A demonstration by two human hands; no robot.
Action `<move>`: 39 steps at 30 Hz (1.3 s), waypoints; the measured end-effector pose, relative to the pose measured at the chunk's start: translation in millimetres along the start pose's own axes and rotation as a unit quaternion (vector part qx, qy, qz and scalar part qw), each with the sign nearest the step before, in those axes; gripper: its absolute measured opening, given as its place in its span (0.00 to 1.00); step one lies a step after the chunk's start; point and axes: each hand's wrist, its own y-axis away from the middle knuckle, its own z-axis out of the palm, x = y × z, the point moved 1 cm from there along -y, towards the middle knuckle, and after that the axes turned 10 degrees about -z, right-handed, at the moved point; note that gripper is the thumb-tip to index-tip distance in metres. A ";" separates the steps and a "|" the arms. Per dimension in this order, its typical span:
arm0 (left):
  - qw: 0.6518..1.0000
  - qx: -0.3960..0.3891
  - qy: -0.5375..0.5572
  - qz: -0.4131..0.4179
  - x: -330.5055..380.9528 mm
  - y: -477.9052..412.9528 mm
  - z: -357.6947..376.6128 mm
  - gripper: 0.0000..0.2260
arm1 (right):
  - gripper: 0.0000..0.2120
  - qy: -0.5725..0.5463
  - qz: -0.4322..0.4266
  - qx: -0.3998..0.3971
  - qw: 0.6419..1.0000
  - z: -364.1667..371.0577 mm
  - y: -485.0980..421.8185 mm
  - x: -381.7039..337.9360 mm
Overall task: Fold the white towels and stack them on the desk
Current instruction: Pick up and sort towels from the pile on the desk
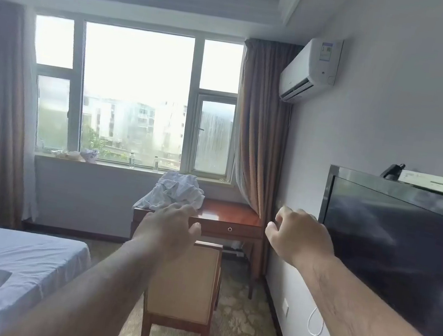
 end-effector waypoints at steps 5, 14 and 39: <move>0.983 -0.169 -0.067 -0.038 -13.8 -33.9 43.5 0.30 | 0.22 0.016 0.042 -0.077 0.996 41.9 -10.7 14.0; 0.985 -0.157 -0.057 -0.041 -3.9 -135.5 119.2 0.29 | 0.30 -0.017 0.072 -0.155 0.985 108.7 -94.1 75.5; 0.985 -0.147 -0.087 -0.019 109.6 -439.5 308.2 0.28 | 0.27 -0.019 0.010 -0.173 0.985 292.0 -341.4 247.9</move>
